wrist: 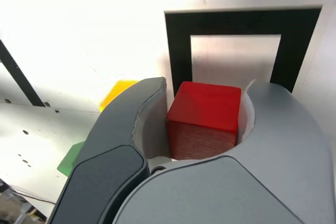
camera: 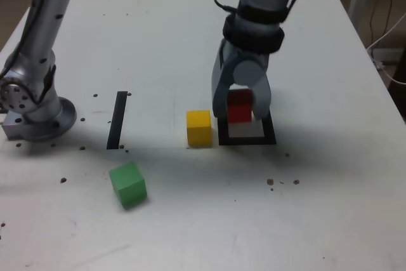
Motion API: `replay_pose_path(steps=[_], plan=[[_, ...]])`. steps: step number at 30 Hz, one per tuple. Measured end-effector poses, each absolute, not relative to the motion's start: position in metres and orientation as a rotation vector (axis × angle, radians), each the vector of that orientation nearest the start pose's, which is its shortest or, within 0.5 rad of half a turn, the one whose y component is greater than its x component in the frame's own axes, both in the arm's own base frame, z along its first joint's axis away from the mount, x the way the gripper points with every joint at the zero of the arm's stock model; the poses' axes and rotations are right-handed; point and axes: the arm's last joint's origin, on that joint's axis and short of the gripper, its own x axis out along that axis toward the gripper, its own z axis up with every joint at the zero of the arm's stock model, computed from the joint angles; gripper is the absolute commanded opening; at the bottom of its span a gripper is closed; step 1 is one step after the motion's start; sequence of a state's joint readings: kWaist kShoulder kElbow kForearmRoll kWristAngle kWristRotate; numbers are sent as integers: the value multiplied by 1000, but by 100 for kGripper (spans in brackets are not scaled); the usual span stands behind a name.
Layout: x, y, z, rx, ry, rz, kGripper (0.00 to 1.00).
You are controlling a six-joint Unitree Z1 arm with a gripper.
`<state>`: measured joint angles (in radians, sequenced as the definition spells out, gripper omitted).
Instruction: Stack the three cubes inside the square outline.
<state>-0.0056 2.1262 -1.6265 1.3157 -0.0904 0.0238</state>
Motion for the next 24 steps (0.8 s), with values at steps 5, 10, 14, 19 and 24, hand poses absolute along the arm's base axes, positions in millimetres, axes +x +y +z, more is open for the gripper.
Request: replay_pose_path(steps=[5, 10, 14, 19, 24], plan=[[378, -14, 225, -45, 1824, -100, 27], [380, -13, 220, -32, 1833, -91, 27], [382, -13, 219, -19, 1831, -85, 27], [385, -9, 216, -14, 1835, -83, 27], [386, -5, 214, -14, 1837, -79, 27]])
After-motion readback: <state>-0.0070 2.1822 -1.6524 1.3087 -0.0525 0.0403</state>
